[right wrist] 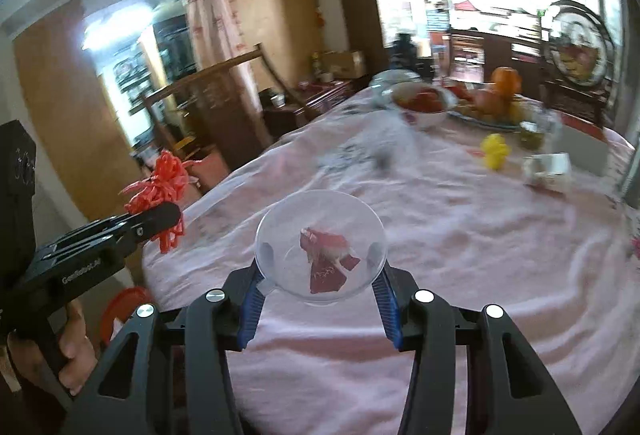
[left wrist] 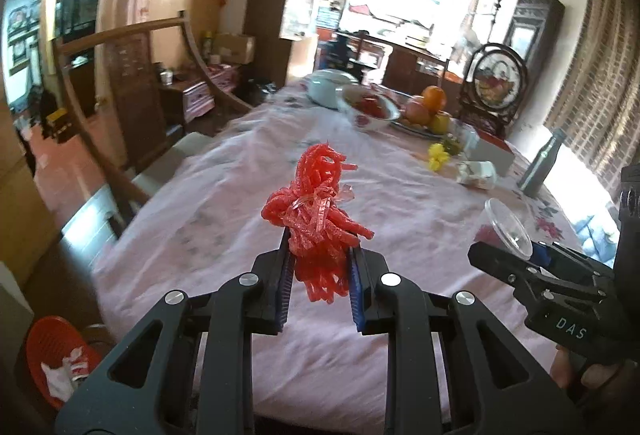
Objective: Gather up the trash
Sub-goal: 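Carry the orange shreds and plastic lid in both tools over the red basket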
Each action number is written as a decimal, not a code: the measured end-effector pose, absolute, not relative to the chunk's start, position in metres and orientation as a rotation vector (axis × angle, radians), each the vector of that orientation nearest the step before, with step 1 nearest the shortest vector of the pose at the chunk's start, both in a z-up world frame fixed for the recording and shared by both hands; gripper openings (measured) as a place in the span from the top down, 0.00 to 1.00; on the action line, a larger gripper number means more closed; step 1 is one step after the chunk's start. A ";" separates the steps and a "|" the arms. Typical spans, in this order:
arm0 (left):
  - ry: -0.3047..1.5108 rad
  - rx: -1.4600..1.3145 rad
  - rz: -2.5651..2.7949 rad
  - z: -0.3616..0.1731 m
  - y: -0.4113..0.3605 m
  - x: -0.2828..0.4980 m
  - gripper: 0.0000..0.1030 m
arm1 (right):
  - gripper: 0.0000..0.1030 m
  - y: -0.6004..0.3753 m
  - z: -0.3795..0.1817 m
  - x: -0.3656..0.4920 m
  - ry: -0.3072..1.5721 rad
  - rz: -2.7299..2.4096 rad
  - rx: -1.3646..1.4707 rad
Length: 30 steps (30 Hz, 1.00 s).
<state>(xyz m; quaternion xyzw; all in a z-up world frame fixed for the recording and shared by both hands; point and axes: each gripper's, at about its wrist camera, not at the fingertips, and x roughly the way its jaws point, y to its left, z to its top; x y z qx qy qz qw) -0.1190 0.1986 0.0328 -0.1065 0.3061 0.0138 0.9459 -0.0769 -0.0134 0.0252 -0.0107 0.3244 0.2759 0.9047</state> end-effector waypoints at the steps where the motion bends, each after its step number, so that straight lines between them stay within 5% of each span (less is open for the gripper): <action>1: 0.624 -0.220 0.048 0.030 0.206 -0.125 0.76 | 0.53 -0.006 0.024 -0.080 0.672 0.587 -0.033; 30: 0.768 -0.465 0.618 -0.072 0.439 -0.276 0.75 | 0.53 0.280 -0.035 -0.188 0.852 1.156 -0.305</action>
